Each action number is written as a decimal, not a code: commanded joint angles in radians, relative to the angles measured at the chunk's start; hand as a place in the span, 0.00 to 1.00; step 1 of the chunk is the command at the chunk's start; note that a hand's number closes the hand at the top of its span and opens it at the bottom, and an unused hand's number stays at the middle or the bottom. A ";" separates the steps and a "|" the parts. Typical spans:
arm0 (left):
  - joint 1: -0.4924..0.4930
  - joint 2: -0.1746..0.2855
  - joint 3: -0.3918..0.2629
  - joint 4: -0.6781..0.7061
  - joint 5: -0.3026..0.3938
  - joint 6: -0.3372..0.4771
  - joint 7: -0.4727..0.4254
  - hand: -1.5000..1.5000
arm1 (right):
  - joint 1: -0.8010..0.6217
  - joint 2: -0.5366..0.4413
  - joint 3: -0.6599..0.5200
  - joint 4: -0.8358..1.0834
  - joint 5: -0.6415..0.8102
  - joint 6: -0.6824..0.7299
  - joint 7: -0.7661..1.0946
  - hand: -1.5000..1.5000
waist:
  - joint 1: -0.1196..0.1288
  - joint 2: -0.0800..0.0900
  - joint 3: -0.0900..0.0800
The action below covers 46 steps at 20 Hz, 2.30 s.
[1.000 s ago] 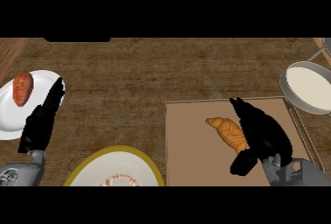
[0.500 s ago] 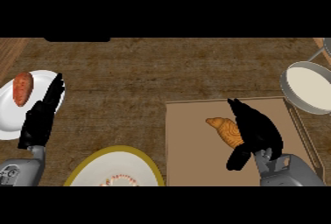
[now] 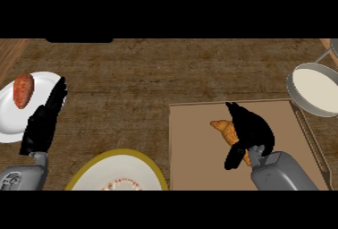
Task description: Pick the croissant from the tray and place it in the tiered basket
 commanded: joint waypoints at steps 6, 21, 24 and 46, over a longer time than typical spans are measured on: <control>-0.060 0.011 0.033 0.044 -0.001 -0.034 0.011 0.50 | 0.006 -0.048 0.092 0.060 0.043 0.147 -0.125 1.00 | -0.001 0.001 0.000; -0.044 -0.033 0.029 0.010 -0.038 -0.025 -0.027 0.50 | -0.154 0.094 -0.384 0.164 0.124 -0.140 0.188 1.00 | 0.020 0.034 0.001; -0.040 -0.027 0.035 0.002 -0.026 -0.036 -0.031 0.50 | -0.201 0.049 -0.519 0.206 0.168 -0.237 0.267 1.00 | 0.031 0.048 0.000; -0.149 -0.066 -0.044 0.034 -0.060 -0.059 0.000 0.50 | -0.782 -0.284 -0.770 0.685 0.983 -0.423 0.482 1.00 | 0.157 0.059 -0.004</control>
